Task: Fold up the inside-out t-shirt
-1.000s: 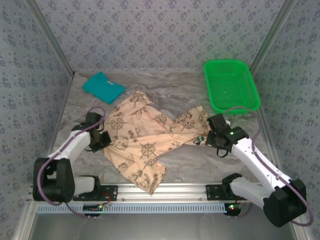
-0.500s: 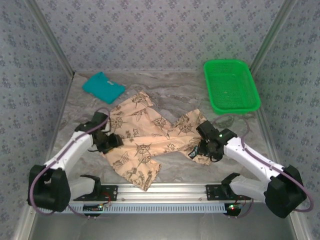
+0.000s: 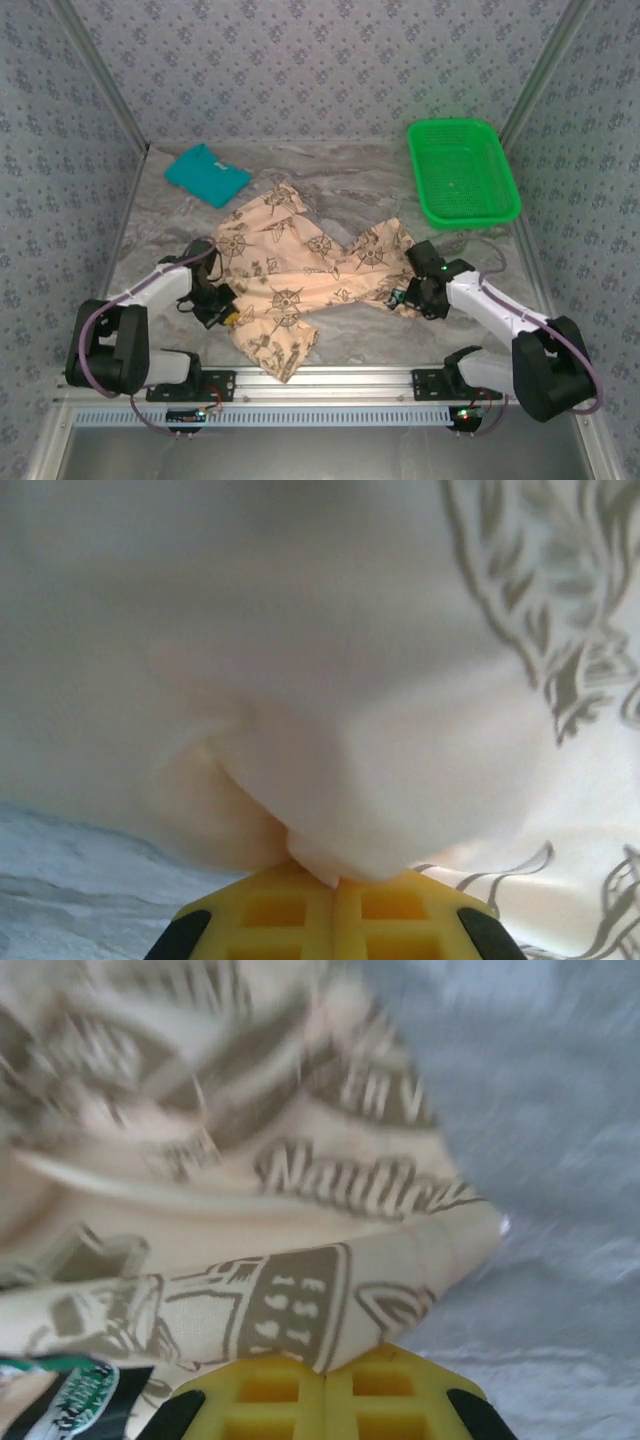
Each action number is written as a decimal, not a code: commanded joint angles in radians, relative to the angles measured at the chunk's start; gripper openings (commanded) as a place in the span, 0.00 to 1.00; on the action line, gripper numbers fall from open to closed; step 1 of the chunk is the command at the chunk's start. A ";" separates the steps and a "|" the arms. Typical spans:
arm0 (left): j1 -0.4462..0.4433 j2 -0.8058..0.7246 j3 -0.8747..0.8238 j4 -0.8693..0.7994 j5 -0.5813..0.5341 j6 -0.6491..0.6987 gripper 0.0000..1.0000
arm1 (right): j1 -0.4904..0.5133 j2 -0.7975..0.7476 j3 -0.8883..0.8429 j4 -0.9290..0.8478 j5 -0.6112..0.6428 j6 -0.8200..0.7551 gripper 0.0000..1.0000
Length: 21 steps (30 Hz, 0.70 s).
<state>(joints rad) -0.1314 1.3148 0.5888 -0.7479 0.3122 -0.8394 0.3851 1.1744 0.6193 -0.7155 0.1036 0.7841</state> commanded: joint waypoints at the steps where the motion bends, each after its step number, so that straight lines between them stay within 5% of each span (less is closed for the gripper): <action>1: 0.124 -0.059 0.035 -0.057 -0.072 0.082 0.00 | -0.024 -0.046 0.117 -0.078 0.167 -0.118 0.00; 3: 0.203 -0.129 0.082 -0.148 -0.080 0.112 0.00 | -0.047 -0.057 0.134 -0.148 0.188 -0.112 0.44; 5: 0.232 -0.180 0.083 -0.157 -0.040 0.104 0.00 | -0.109 -0.053 0.146 -0.156 0.105 -0.137 0.57; 9: 0.233 -0.190 0.042 -0.137 0.049 0.057 0.00 | -0.215 -0.010 0.185 -0.074 -0.099 -0.275 0.59; 13: 0.237 -0.170 -0.011 -0.083 0.118 0.042 0.00 | -0.207 0.128 0.226 -0.016 -0.246 -0.306 0.58; 21: 0.282 -0.211 0.039 -0.145 0.095 0.081 0.00 | -0.140 0.295 0.213 0.146 -0.310 -0.171 0.54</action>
<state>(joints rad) 0.1295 1.1397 0.5858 -0.8383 0.3935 -0.7815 0.2440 1.4189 0.8330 -0.6804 -0.1291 0.5415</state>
